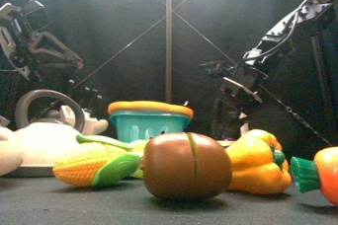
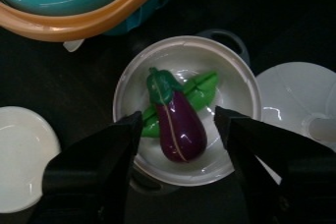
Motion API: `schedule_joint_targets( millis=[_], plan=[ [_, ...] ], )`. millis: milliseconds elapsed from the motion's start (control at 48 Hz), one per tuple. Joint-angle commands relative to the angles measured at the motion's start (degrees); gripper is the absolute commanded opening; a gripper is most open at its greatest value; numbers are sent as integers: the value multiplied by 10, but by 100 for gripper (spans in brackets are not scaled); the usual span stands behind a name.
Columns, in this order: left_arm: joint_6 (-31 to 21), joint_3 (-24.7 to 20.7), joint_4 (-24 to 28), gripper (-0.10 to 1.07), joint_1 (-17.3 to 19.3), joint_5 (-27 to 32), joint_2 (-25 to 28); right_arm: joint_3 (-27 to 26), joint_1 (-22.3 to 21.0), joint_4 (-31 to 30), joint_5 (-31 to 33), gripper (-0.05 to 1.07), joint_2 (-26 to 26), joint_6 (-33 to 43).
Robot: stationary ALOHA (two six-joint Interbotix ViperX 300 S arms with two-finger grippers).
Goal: Place eggplant into pot
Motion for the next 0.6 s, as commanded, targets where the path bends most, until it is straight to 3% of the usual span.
schedule_joint_targets(
  millis=[0, 583],
  plan=[
    [0, -6, 0, 59, 0, -3, 2, -6, -4, -1, -3, 95, -8, -1],
    [-1, -5, 0, 59, 0, -3, 2, -4, 9, 4, 38, 95, -28, -1]
  ],
)
